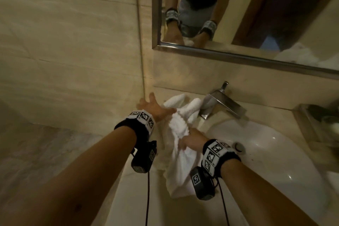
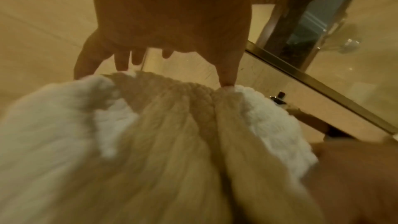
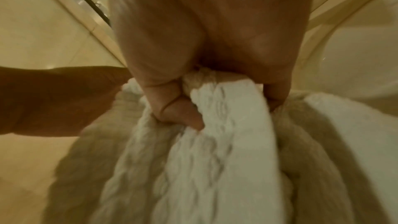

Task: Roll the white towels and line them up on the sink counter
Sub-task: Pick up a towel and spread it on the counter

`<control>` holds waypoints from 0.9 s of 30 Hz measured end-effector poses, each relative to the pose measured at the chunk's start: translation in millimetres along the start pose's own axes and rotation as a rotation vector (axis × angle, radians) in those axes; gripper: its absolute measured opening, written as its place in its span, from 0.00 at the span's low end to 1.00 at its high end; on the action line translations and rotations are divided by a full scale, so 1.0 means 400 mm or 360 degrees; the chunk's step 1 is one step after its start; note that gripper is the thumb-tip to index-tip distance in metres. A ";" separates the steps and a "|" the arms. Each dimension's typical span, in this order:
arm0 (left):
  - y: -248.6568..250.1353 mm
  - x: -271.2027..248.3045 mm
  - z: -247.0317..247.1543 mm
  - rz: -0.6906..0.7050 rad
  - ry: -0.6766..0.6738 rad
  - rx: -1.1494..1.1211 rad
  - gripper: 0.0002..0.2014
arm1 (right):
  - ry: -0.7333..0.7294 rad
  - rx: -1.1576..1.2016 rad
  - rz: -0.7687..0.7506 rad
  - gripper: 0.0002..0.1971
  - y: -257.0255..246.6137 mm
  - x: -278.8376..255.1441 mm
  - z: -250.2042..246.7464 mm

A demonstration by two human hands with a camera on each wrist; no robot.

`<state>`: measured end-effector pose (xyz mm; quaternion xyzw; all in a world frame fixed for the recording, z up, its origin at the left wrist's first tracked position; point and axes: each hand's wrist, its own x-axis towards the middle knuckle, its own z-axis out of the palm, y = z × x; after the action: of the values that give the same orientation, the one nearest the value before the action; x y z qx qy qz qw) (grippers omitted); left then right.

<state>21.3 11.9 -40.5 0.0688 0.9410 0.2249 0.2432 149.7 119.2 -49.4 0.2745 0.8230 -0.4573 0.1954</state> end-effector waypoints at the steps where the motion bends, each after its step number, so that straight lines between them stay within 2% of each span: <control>1: -0.006 -0.022 0.008 -0.0072 -0.0127 -0.0174 0.61 | -0.0037 0.0059 -0.0006 0.16 0.006 -0.026 0.003; 2: -0.016 -0.043 0.017 -0.0132 -0.0230 -0.0319 0.60 | -0.0061 0.0119 -0.0022 0.21 0.014 -0.042 0.011; 4: -0.041 -0.087 0.031 -0.0171 -0.0323 -0.0387 0.52 | -0.0128 0.0325 -0.0005 0.31 0.034 -0.067 0.028; 5: -0.053 -0.115 0.037 -0.0155 -0.0327 -0.0373 0.47 | -0.0193 0.0550 0.0017 0.31 0.039 -0.087 0.031; 7: -0.085 -0.161 0.049 -0.0140 -0.0292 -0.0424 0.39 | -0.0327 0.1126 0.0046 0.25 0.051 -0.125 0.034; 9: -0.104 -0.202 0.048 -0.0133 -0.0307 -0.0585 0.31 | -0.0365 0.1387 0.0009 0.22 0.064 -0.158 0.037; 10: -0.110 -0.239 0.047 -0.0116 -0.0326 -0.0696 0.28 | -0.0366 0.1347 -0.0037 0.27 0.075 -0.186 0.045; 12: -0.113 -0.321 0.041 -0.0054 -0.0355 -0.0837 0.21 | -0.0368 0.1148 -0.0106 0.43 0.100 -0.231 0.074; 13: -0.112 -0.361 0.037 -0.0016 -0.0371 -0.0858 0.20 | -0.0375 0.1068 -0.0119 0.48 0.108 -0.253 0.088; 16: -0.114 -0.479 0.018 0.0102 -0.0455 -0.0825 0.13 | -0.0455 0.0867 -0.0128 0.47 0.124 -0.325 0.117; 18: -0.124 -0.549 -0.008 0.0150 -0.0478 -0.0767 0.09 | -0.0433 0.0865 -0.0116 0.46 0.124 -0.371 0.118; 20: -0.144 -0.619 -0.035 0.0196 -0.0477 -0.0777 0.13 | -0.0360 0.0946 -0.0257 0.37 0.117 -0.420 0.114; 22: -0.158 -0.675 -0.060 0.0263 -0.0511 -0.0843 0.23 | -0.0215 0.1065 -0.0415 0.29 0.105 -0.458 0.100; 24: -0.165 -0.726 -0.084 0.0339 -0.0505 -0.0886 0.30 | -0.0144 0.1264 -0.0542 0.35 0.088 -0.495 0.092; 26: -0.164 -0.765 -0.110 0.0428 -0.0447 -0.0900 0.31 | -0.0070 0.1337 -0.0645 0.45 0.061 -0.530 0.090; 27: -0.162 -0.782 -0.122 0.0470 -0.0430 -0.0916 0.32 | -0.0043 0.1334 -0.0703 0.46 0.043 -0.553 0.091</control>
<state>268.9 -139.5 101.5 0.1620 0.7783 0.5025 0.3398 334.3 35.0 47.9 0.1421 0.6036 -0.7842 -0.0235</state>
